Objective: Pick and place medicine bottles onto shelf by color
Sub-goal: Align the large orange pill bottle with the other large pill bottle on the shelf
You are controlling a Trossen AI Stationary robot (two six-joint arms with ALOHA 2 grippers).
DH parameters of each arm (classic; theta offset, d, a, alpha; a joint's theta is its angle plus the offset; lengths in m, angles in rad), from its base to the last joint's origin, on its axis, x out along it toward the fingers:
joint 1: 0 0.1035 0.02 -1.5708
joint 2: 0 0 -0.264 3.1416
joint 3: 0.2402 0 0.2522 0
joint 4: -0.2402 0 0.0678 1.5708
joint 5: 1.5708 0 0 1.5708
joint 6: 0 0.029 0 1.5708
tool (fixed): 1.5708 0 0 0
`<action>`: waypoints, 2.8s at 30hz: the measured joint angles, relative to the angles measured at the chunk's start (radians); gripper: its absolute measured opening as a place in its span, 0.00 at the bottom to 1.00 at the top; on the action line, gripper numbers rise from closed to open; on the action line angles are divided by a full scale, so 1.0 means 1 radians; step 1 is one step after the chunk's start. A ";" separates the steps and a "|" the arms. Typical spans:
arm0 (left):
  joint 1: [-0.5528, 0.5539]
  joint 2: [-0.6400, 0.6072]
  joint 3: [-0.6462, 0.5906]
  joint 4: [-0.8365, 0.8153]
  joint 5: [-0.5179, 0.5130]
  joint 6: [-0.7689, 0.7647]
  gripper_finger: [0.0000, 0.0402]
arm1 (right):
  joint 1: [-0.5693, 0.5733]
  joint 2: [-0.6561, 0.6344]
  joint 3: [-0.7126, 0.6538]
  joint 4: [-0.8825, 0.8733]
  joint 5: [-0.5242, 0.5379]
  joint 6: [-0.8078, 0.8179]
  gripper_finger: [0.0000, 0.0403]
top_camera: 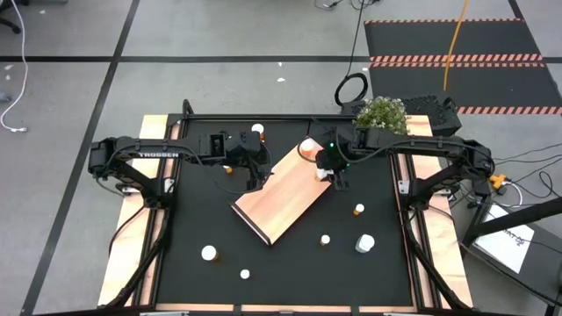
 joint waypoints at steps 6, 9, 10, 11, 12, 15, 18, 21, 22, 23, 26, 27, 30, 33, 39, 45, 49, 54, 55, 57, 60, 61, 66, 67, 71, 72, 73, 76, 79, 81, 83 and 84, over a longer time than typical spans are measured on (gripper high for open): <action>0.000 0.000 0.000 0.000 0.000 0.001 0.68 | -0.039 0.010 0.000 -0.039 -0.054 -0.137 0.53; 0.000 0.000 0.000 -0.001 0.000 0.005 0.68 | -0.040 0.009 0.000 -0.033 -0.051 -0.198 0.53; 0.000 0.000 0.000 -0.001 0.000 0.007 0.68 | -0.040 0.009 0.000 -0.033 -0.049 -0.214 0.53; 0.000 0.000 0.000 0.000 0.000 0.007 0.68 | -0.043 0.009 0.000 -0.031 -0.049 -0.230 0.53; 0.000 0.000 0.000 0.000 0.000 0.007 0.68 | -0.047 0.009 0.000 -0.031 -0.049 -0.243 0.53; 0.000 0.000 0.000 0.000 0.000 0.007 0.68 | -0.067 0.017 0.000 -0.012 -0.048 -0.267 0.53; 0.000 0.000 0.000 0.000 0.000 0.007 0.68 | -0.093 0.028 0.000 -0.011 -0.049 -0.298 0.53; 0.000 0.000 0.000 0.000 0.000 0.007 0.68 | -0.108 0.050 0.001 -0.017 -0.050 -0.328 0.53; 0.000 0.000 0.000 -0.001 0.000 0.007 0.68 | -0.110 0.055 0.001 -0.016 -0.051 -0.335 0.53; 0.000 0.000 0.000 -0.001 0.000 0.007 0.68 | -0.110 0.057 0.001 -0.016 -0.052 -0.345 0.53; 0.000 0.000 0.000 -0.002 0.000 0.007 0.68 | -0.110 0.066 0.001 -0.011 -0.052 -0.350 0.53; 0.000 0.000 0.000 -0.002 0.000 0.007 0.68 | -0.110 0.067 0.001 -0.009 -0.052 -0.352 0.53; 0.000 0.000 0.000 -0.002 0.000 0.008 0.68 | -0.110 0.067 0.001 -0.009 -0.052 -0.360 0.53; 0.000 0.000 0.000 -0.002 0.000 0.007 0.68 | -0.110 0.067 0.001 -0.012 -0.050 -0.371 0.53; 0.000 0.000 0.000 -0.002 0.000 0.007 0.68 | -0.110 0.067 0.001 -0.003 0.004 -0.373 0.57; 0.000 0.000 0.000 -0.002 0.000 0.007 0.68 | -0.111 0.067 0.001 0.001 0.016 -0.373 0.61; 0.000 0.000 0.000 -0.002 0.000 0.007 0.68 | -0.111 0.067 0.001 0.009 0.023 -0.373 0.61; 0.000 0.000 0.000 -0.003 0.000 0.007 0.68 | -0.111 0.067 0.001 0.011 0.029 -0.380 0.61; 0.000 0.000 0.000 -0.003 0.000 0.007 0.68 | -0.111 0.067 0.001 0.016 0.031 -0.380 0.61; 0.000 0.000 0.000 -0.003 0.000 0.007 0.68 | -0.111 0.067 0.001 0.024 0.045 -0.381 0.61; 0.000 0.000 0.000 -0.003 0.000 0.007 0.68 | -0.111 0.067 0.001 0.032 0.088 -0.405 0.61; 0.000 0.000 0.000 -0.003 0.000 0.007 0.68 | -0.111 0.067 0.001 0.036 0.089 -0.407 0.61; 0.000 0.000 0.000 -0.003 0.000 0.007 0.68 | -0.111 0.067 0.001 0.053 0.092 -0.402 0.61; 0.000 0.000 0.000 -0.003 0.000 0.007 0.68 | -0.111 0.067 0.001 0.053 0.092 -0.402 0.61; 0.000 0.000 0.000 -0.003 0.000 0.006 0.68 | -0.109 0.067 0.001 0.051 0.108 -0.400 0.61; 0.000 0.000 0.000 -0.003 0.000 0.005 0.68 | -0.107 0.067 0.001 0.044 0.108 -0.397 0.61; 0.000 0.000 0.000 -0.004 0.000 0.003 0.68 | -0.104 0.065 0.001 0.035 0.111 -0.389 0.61; 0.000 0.000 0.000 -0.009 0.000 0.003 0.68 | -0.087 0.058 0.001 -0.004 0.116 -0.356 0.61; -0.001 0.000 0.000 -0.009 0.000 0.003 0.68 | -0.062 0.059 0.001 -0.041 0.186 -0.343 0.61; -0.001 0.000 0.000 -0.008 0.000 0.003 0.68 | -0.050 0.059 0.001 -0.036 0.231 -0.343 0.61; -0.002 0.000 0.000 -0.008 0.000 0.003 0.68 | -0.041 0.059 0.001 -0.020 0.256 -0.344 0.61; -0.003 0.000 0.000 -0.008 0.000 0.003 0.68 | -0.036 0.059 0.001 -0.007 0.266 -0.344 0.61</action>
